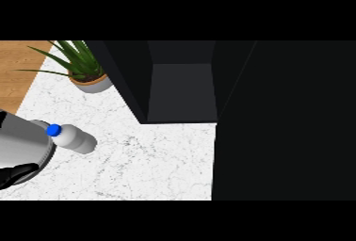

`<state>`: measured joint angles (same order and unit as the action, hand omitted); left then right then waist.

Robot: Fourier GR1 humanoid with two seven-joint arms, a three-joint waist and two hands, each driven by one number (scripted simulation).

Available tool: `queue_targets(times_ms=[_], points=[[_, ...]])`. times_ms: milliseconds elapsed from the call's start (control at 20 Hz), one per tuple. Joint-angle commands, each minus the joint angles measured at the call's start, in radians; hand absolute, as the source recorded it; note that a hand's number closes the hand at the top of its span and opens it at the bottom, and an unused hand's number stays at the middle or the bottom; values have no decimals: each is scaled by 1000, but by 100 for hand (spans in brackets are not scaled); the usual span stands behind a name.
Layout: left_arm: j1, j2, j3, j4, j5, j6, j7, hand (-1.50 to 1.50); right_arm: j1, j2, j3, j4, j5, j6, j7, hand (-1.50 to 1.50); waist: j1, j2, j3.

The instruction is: Pick up the bottled water, place it into the cabinet and close the cabinet

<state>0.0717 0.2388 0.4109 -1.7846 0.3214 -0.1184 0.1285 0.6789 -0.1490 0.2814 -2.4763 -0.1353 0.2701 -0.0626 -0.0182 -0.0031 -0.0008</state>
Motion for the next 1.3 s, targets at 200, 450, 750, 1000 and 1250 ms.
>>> queue_targets(times_ms=[200,450,750,1000,1250], points=[[-13,4,19,333,21,-137,-157,-150,139,-42,-4,-173,-11,24,-31,-150,-5,1,-1],[-108,-9,20,557,-22,-124,-250,-150,212,-63,62,-225,38,25,-39,-150,-16,2,-2],[-220,13,20,854,-106,-130,-433,-150,248,-61,81,-179,76,27,-126,-150,-30,5,-3],[-265,46,23,1068,-104,-257,-571,-150,283,-61,124,-194,113,19,-149,-150,-27,6,-5],[-346,67,11,1240,-162,-267,-696,-150,324,-86,108,-193,90,30,-204,-150,-35,9,-5]])
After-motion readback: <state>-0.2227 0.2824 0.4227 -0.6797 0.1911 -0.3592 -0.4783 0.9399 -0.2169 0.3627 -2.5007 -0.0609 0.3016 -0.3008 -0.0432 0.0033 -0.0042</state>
